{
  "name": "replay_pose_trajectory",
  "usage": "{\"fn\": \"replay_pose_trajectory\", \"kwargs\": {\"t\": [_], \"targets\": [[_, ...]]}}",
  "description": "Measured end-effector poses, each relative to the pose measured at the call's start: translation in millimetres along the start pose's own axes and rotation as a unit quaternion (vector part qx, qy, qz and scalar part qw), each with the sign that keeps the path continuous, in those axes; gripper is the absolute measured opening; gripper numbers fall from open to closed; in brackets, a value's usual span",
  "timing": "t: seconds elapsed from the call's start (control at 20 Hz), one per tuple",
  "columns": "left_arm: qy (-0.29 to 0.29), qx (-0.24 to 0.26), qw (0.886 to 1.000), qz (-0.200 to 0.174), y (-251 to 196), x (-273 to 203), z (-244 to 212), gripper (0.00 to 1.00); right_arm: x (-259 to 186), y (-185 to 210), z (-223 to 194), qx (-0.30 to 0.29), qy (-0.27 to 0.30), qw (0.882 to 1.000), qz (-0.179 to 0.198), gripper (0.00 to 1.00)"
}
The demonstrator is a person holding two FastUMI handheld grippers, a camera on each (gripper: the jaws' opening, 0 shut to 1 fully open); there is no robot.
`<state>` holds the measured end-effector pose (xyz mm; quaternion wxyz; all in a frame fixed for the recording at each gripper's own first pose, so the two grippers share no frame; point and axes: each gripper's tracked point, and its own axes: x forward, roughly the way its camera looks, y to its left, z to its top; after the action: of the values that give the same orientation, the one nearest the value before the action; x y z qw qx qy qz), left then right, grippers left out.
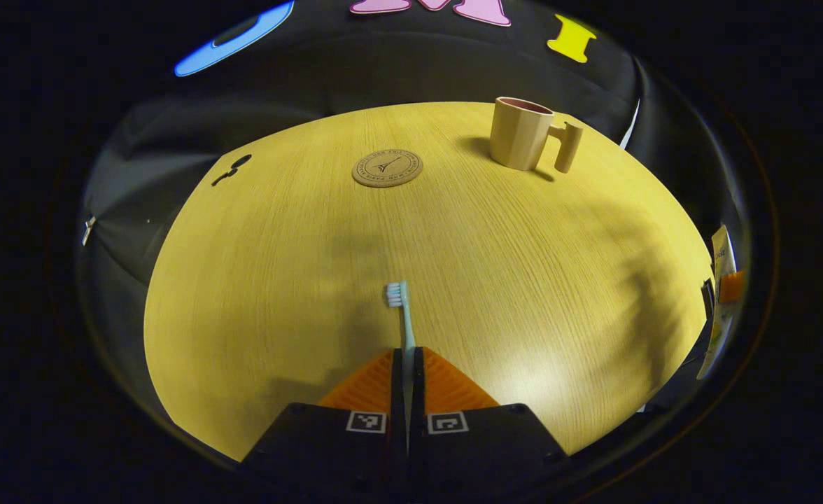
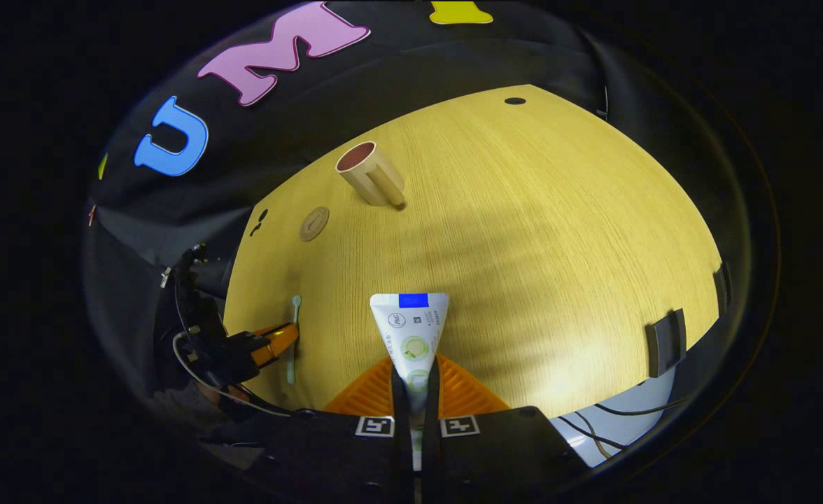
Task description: Put the toothbrush and toothpaste on the desktop into the cup, then pick up the cup and place it on the coaster on the desktop.
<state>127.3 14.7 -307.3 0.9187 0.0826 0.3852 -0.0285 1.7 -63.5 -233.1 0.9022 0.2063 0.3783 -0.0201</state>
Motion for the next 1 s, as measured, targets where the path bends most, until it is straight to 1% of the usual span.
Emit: {"fn": "replay_pose_trajectory", "kwargs": {"t": [0.15, 0.35, 0.45, 0.55, 0.7, 0.8, 0.9, 1.0], "targets": [[0.004, -0.001, 1.000, -0.010, 0, 0, 1, 0.07, -4, 0, 5, -0.004, -0.010, 1.000, -0.001, 0.09], [-0.005, -0.011, 1.000, -0.005, 6, -3, 1, 0.06, -2, 1, 8, -0.004, -0.028, 1.000, 0.006, 0.09], [-0.018, -0.025, 1.000, -0.008, 6, -11, 6, 0.06, -2, 4, 13, -0.013, -0.040, 0.999, 0.010, 0.09], [-0.045, -0.045, 0.998, -0.018, 2, -26, 20, 0.06, -2, 10, 24, -0.028, -0.059, 0.998, 0.016, 0.09], [-0.094, -0.079, 0.992, -0.032, -3, -51, 48, 0.06, -3, 30, 56, -0.053, -0.100, 0.993, 0.040, 0.09], [-0.131, -0.100, 0.985, -0.046, -9, -70, 70, 0.06, -8, 45, 82, -0.067, -0.129, 0.987, 0.063, 0.09], [-0.171, -0.120, 0.976, -0.061, -14, -92, 94, 0.06, -12, 61, 120, -0.081, -0.165, 0.979, 0.084, 0.09], [-0.212, -0.133, 0.965, -0.074, -19, -113, 116, 0.06, -15, 77, 160, -0.089, -0.208, 0.968, 0.110, 0.09]]}}
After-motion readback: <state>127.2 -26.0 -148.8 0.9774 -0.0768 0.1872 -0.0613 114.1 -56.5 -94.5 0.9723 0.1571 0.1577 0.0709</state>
